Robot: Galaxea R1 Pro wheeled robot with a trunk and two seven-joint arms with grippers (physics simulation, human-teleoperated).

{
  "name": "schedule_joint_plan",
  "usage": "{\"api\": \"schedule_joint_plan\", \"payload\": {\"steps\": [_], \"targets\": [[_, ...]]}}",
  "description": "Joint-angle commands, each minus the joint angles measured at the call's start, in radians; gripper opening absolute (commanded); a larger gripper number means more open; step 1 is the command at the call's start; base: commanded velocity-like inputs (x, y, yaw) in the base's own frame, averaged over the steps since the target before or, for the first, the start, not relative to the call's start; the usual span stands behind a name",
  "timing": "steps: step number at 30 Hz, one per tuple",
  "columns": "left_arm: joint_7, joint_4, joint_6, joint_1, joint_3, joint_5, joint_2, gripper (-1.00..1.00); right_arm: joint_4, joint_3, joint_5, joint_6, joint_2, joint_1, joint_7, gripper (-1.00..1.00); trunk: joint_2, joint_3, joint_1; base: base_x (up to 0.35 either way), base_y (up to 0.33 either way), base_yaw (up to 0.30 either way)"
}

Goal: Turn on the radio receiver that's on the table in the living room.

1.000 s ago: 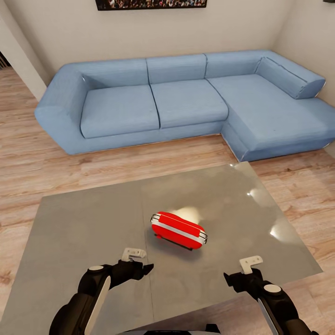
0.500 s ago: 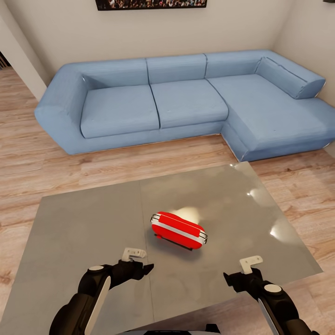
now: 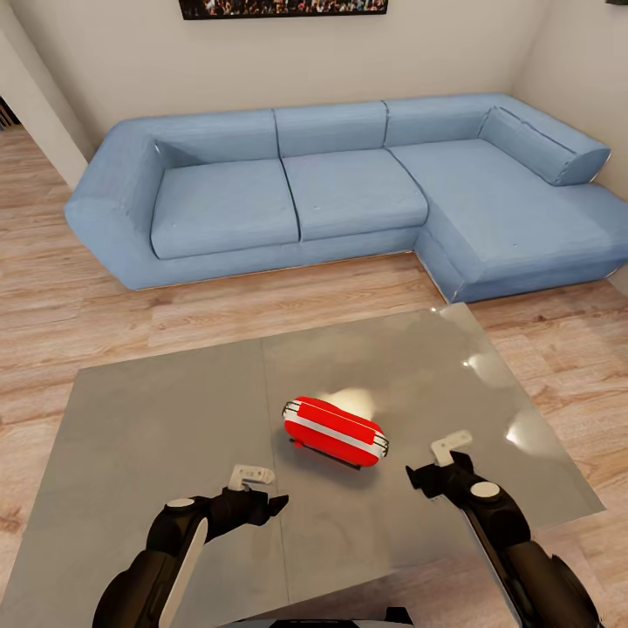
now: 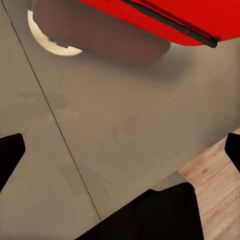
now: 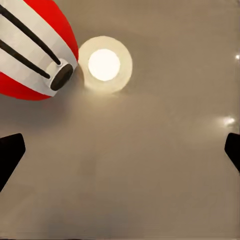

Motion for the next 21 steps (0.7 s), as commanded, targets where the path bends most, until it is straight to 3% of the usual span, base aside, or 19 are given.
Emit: {"api": "schedule_joint_plan", "payload": {"steps": [1, 11, 21], "targets": [[0.000, 0.000, 0.000, 0.000, 0.000, 0.000, 0.000, 1.00, 0.000, 0.005, 0.002, 0.002, 0.000, -0.004, 0.000, 1.00, 0.000, 0.000, 0.000, 0.000, 0.000, 0.000], [0.001, 0.002, 0.000, 0.000, 0.000, 0.000, 0.000, 1.00, -0.005, 0.054, 0.017, 0.006, 0.002, -0.040, 0.001, 1.00, 0.000, 0.000, 0.000, 0.000, 0.000, 0.000], [-0.001, 0.002, 0.000, 0.000, 0.000, 0.000, 0.000, 1.00, -0.003, 0.061, 0.019, 0.006, 0.012, -0.102, 0.041, 1.00, 0.000, 0.000, 0.000, 0.000, 0.000, 0.000]]}}
